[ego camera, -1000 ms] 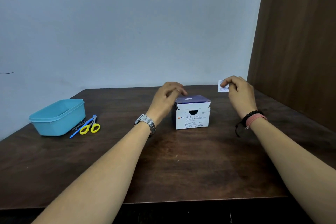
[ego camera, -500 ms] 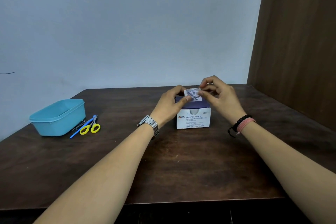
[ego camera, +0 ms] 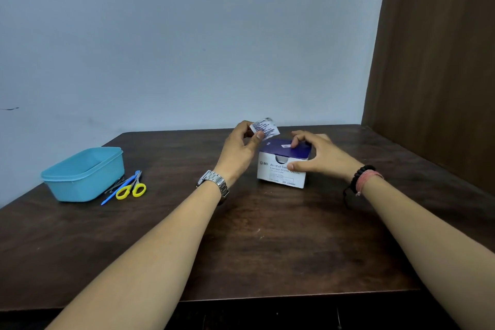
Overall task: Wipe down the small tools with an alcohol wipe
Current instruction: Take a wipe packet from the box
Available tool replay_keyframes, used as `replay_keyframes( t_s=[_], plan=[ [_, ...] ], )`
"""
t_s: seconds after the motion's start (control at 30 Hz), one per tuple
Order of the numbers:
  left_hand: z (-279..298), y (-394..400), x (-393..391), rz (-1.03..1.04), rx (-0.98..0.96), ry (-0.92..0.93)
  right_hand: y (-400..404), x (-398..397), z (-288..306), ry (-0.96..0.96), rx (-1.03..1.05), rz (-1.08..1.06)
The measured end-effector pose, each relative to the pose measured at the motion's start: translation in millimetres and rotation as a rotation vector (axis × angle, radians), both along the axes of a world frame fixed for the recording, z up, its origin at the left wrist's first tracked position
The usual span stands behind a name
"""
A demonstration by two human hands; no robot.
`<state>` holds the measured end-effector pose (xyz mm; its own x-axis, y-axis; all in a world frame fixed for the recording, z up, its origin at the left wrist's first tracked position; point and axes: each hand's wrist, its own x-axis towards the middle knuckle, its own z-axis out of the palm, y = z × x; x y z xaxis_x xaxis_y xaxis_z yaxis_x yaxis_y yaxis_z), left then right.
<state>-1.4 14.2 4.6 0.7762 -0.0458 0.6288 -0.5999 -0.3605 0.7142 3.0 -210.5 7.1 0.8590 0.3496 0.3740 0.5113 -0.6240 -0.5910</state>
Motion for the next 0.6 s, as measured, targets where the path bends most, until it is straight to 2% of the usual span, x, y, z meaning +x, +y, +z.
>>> replay_keyframes(
  t_s=[0.1,0.17,0.27,0.4,0.47,0.53,0.6],
  plan=[
    [0,0,0,0.041,-0.023,0.002,-8,7,-3,-0.131,-0.038,-0.424],
    [2,-1,-3,0.050,-0.034,0.026,-27,14,-3,-0.134,-0.047,-0.701],
    [1,-2,-4,0.059,-0.021,0.059,-49,21,-8,-0.091,-0.073,-0.866],
    [-3,-1,0,0.045,-0.015,0.092,-50,24,-10,-0.088,-0.163,-0.867],
    [-4,1,1,0.045,-0.032,0.109,-45,23,-10,-0.213,-0.192,-0.836],
    [-5,1,1,0.040,-0.052,0.123,-36,21,-6,-0.363,-0.086,-0.690],
    [-6,-2,0,0.017,-0.067,0.136,-21,14,0,-0.355,0.145,-0.409]
  ],
)
